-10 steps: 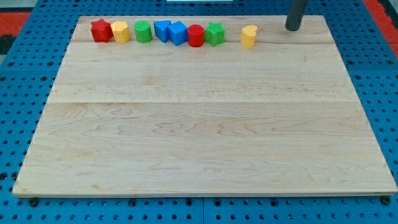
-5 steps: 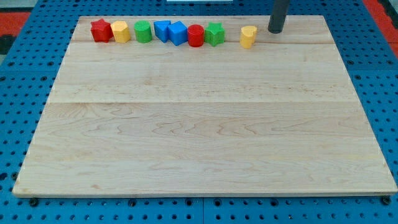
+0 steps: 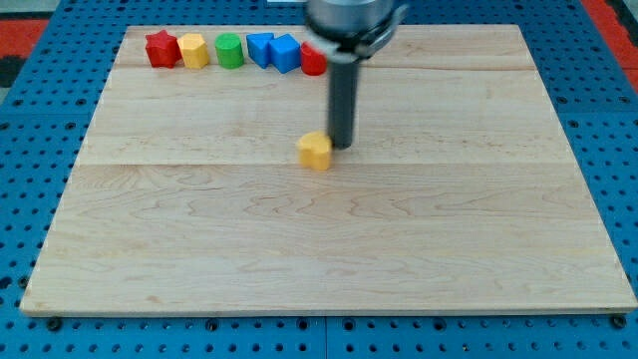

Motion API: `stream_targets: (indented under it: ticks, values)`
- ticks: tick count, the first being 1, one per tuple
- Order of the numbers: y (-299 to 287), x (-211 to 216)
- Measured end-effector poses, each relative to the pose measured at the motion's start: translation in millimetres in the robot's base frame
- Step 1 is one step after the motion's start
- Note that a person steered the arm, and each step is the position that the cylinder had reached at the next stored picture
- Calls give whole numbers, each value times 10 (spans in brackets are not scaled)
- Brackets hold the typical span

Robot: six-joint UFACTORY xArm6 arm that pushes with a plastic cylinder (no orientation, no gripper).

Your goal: Place the yellow heart below the red star

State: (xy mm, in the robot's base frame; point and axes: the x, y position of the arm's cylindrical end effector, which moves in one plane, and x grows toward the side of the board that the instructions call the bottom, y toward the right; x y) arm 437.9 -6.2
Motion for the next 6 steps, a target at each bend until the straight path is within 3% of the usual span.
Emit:
stream_targets:
  ticks: [1, 2, 3, 5, 6]
  values:
    - [-892, 687]
    - [-1455, 817]
    - [-1242, 432]
    - [-1820, 756]
    - [-1815, 936]
